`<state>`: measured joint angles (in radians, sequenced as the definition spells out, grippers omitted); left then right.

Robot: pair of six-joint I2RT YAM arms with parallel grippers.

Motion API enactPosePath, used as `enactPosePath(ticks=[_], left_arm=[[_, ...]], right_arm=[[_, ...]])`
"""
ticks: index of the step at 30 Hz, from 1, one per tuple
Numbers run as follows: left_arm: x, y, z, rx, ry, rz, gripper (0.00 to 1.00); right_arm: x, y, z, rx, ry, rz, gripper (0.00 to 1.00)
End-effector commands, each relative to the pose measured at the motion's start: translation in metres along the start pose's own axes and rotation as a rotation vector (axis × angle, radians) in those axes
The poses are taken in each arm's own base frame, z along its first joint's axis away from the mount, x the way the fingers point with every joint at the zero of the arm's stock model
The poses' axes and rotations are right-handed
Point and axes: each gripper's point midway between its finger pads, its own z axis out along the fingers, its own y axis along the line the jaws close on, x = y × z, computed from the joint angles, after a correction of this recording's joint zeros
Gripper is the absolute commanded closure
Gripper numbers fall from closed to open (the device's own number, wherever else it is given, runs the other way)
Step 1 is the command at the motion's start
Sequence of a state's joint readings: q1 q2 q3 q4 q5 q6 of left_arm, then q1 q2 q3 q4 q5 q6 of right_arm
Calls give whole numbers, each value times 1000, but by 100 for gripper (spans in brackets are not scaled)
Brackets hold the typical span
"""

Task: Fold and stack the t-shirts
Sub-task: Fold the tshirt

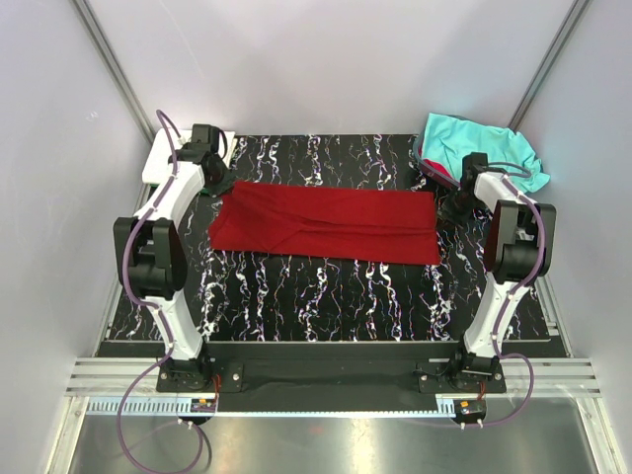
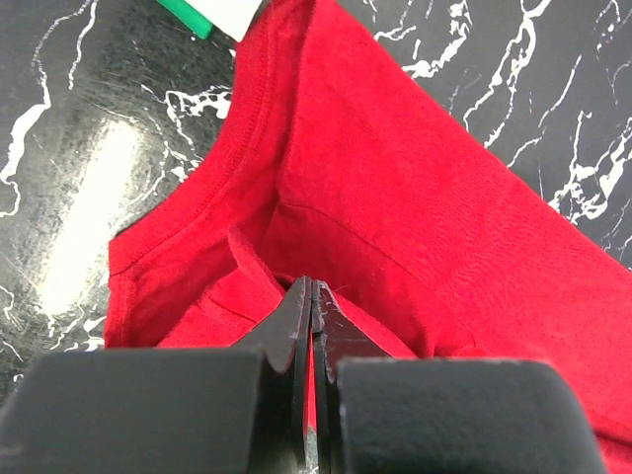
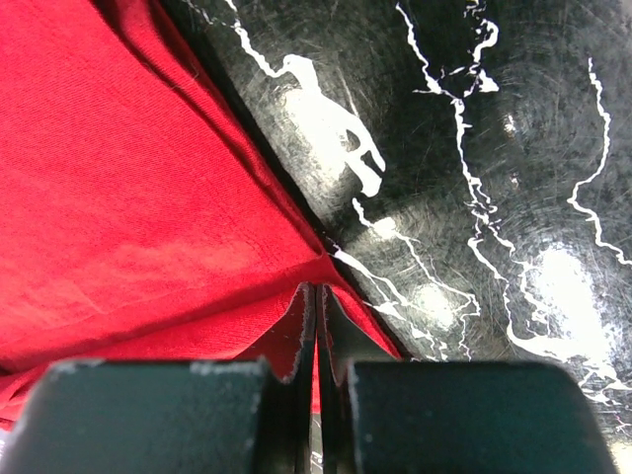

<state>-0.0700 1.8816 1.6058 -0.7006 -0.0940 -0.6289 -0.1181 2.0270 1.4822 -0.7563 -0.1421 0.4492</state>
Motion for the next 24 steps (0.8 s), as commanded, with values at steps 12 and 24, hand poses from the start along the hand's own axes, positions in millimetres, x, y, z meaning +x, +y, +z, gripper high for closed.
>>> enactPosePath(ticks=[12,24], left_arm=[[-35,-19,8,89,-50,-19,100],[-47,-14,-43,115,-143,67,67]], right_arm=[[-13,1,4,11,-23,14,95],[-14,38,-69,-51,-131,-95,67]])
